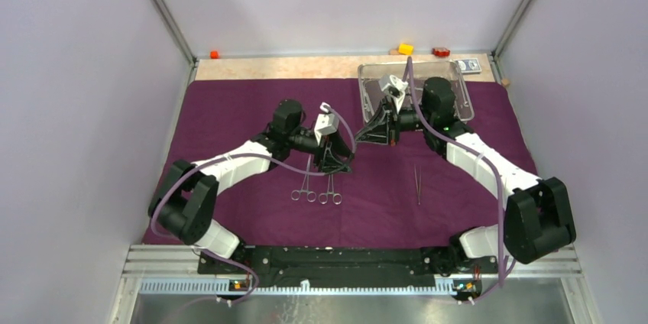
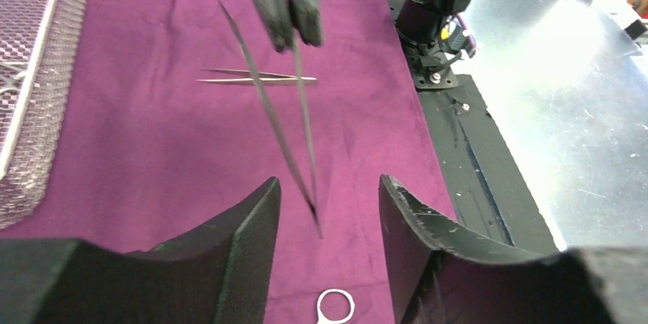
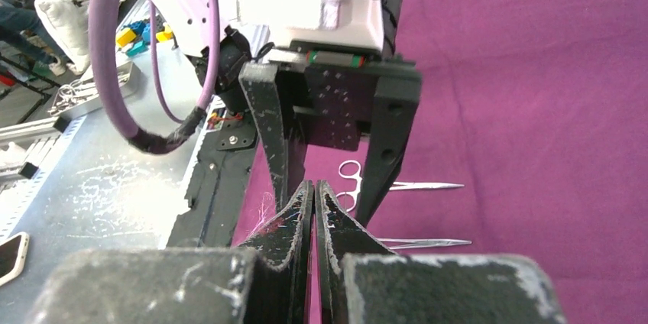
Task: Open and lay out the surgical kit
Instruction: Place the medical item in the surgical kit.
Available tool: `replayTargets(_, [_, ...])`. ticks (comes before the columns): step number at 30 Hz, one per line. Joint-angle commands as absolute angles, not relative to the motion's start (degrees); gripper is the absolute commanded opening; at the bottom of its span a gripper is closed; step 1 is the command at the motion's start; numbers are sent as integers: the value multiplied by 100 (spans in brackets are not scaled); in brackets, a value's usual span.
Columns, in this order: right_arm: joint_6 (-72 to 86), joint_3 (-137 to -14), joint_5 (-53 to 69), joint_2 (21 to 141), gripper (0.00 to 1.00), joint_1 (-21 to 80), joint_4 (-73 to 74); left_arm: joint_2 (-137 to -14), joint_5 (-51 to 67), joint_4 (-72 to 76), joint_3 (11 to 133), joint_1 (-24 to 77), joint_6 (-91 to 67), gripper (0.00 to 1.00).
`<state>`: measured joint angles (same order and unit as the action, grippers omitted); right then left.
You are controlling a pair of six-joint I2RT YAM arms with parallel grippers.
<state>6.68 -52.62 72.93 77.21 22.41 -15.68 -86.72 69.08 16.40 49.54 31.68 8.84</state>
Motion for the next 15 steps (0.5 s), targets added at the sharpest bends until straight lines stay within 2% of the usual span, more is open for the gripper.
replayTargets(1, [724, -5349, 7281, 7497, 0, 2305, -1987, -8729, 7206, 2114, 4759, 3305, 678, 53])
replayTargets(6, [707, -5317, 7155, 7473, 0, 2303, -1990, -8733, 7167, 2115, 4658, 3322, 620, 31])
replayTargets(9, [686, -5304, 7077, 7459, 0, 2303, -1969, -8677, 6988, 2088, 4601, 3327, 662, 25])
replayTargets(15, [383, -5321, 6645, 7397, 0, 2303, -1582, -8524, 6084, 2019, 4626, 3325, 468, 5])
